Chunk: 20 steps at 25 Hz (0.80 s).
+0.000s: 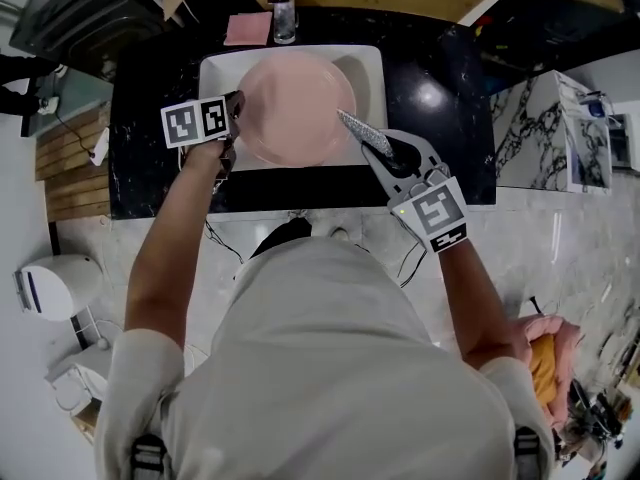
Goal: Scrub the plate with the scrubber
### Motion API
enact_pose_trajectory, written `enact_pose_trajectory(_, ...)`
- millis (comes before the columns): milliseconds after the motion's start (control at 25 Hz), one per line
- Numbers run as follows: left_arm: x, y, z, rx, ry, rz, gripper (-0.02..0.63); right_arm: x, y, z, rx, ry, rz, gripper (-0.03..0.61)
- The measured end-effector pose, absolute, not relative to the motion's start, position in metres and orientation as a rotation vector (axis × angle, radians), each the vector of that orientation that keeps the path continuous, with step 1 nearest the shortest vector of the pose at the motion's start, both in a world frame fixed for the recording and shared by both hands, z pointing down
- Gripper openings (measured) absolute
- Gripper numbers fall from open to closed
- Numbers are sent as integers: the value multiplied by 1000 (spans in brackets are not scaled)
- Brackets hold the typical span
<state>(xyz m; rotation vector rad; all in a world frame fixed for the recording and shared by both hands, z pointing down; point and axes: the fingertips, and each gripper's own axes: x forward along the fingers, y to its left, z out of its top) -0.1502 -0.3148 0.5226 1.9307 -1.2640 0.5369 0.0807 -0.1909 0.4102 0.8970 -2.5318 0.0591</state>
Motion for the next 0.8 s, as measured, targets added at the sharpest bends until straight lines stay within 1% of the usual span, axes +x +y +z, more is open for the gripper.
enact_pose_trajectory(240,-136,-296,497,1947,-1283,468,15,81,-192,400,872,-2517,-36,78)
enact_pose_trajectory(520,-103,-271,470,1992,-1257,405,15,73,-207,397,847,-2468,-148,78)
enact_pose_trajectory(800,-68,-250,454,2036,-1211,383,21,64,-226,406,811,-2255,-361,78)
